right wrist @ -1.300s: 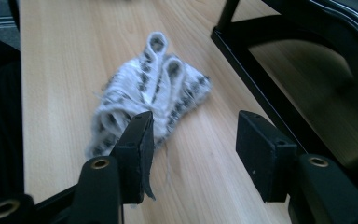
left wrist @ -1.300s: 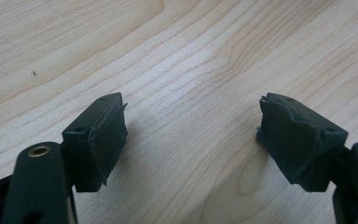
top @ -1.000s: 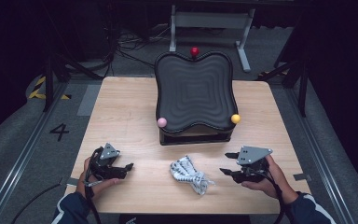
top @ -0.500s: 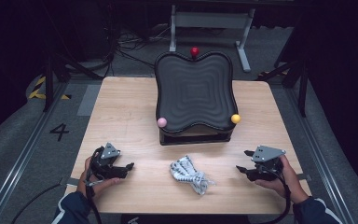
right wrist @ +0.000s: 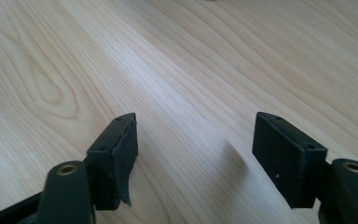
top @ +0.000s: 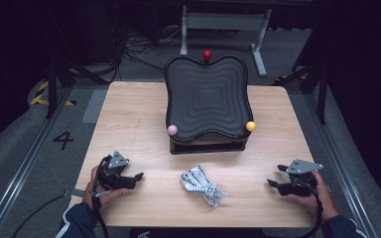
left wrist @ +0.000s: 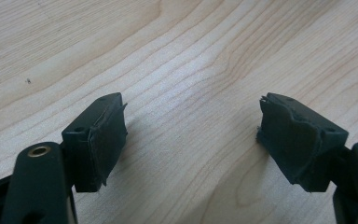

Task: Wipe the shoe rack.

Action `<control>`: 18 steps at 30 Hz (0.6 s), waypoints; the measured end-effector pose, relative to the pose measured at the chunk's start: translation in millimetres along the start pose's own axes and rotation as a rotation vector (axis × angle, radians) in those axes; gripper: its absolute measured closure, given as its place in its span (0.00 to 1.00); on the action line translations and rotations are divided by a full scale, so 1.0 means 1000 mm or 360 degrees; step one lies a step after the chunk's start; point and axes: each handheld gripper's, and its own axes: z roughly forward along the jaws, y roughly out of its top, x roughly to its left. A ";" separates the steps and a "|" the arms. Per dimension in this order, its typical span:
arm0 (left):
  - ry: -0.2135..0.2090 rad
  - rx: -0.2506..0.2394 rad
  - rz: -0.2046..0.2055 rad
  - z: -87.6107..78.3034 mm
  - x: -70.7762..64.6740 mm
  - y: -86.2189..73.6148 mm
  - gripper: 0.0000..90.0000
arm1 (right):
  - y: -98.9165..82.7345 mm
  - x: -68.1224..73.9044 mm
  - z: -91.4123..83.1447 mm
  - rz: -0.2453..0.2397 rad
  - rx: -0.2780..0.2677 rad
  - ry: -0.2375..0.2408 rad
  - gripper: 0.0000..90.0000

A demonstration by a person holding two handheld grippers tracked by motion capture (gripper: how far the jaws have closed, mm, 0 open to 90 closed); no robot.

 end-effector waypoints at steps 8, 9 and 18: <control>0.0001 0.0000 -0.0002 0.000 0.000 0.000 0.25 | -0.019 -0.011 -0.006 0.0211 -0.0075 0.0001 0.28; 0.0001 0.0000 -0.0001 0.000 0.000 0.000 0.25 | -0.020 -0.012 -0.007 0.0234 -0.0063 -0.0015 0.25; 0.0001 0.0000 -0.0001 0.000 0.000 0.000 0.25 | -0.020 -0.013 -0.006 0.0254 -0.0055 -0.0006 0.24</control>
